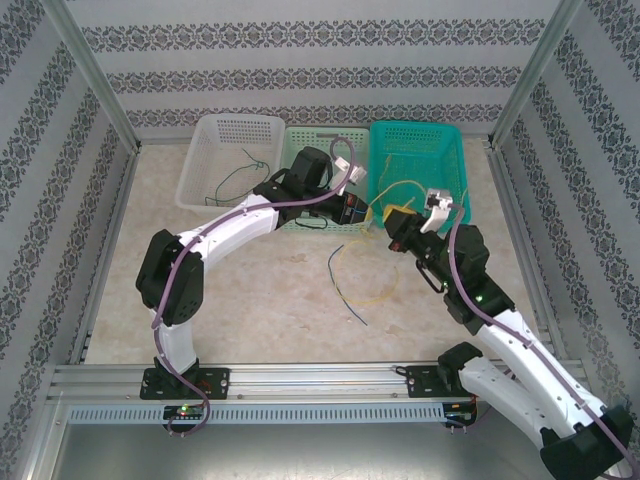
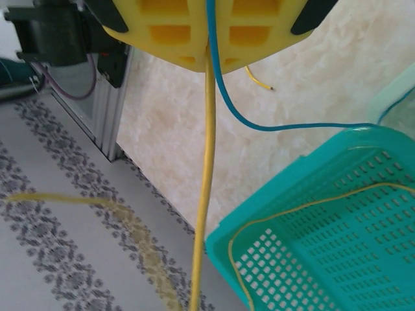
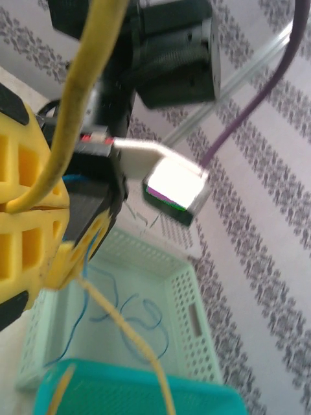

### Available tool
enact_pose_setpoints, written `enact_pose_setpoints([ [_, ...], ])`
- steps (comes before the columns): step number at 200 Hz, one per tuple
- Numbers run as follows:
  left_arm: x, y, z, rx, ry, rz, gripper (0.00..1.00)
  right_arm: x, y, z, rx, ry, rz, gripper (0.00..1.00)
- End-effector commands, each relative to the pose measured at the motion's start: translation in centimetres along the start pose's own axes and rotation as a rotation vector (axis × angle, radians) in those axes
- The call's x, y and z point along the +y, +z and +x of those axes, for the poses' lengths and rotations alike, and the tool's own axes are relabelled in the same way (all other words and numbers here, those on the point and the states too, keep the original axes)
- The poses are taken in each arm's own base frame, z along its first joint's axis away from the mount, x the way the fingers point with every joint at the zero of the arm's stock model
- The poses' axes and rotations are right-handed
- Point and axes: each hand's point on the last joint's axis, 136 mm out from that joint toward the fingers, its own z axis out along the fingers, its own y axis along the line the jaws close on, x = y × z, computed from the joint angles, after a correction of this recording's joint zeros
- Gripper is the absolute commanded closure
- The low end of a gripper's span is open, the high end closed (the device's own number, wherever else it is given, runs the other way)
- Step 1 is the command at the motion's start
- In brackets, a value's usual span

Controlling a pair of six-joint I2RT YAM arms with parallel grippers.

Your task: Untangle the cables

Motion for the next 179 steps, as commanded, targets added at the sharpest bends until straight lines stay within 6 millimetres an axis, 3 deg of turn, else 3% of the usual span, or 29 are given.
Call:
enact_pose_setpoints([
  [1,0.2,-1.4,-1.8,-0.105,0.004,-0.066,1.00,-4.7,-1.0,2.6,0.012,0.062,0.195,1.00],
  [22,0.4,-2.3,-2.4,-0.164,0.004,-0.100,1.00,-9.1,-2.7,5.4,0.047,0.139,0.382,1.00],
  [65,0.4,-4.5,-3.6,-0.314,-0.007,-0.139,1.00,-14.1,-5.0,8.5,-0.132,0.400,0.473,1.00],
  [118,-0.5,-6.8,-4.8,-0.488,-0.019,-0.114,1.00,-17.3,-6.9,10.8,-0.258,0.677,0.507,1.00],
  [148,-0.8,-7.5,-5.1,-0.547,-0.016,-0.098,1.00,-18.8,-6.8,13.9,-0.253,0.892,0.521,1.00],
  [170,-0.9,-7.6,-5.1,-0.545,-0.007,-0.104,1.00,-18.1,-6.7,14.9,-0.167,0.899,0.535,0.85],
  [179,-0.9,-7.8,-5.1,-0.550,-0.001,-0.108,1.00,-17.9,-6.7,15.1,-0.139,0.897,0.542,0.73],
])
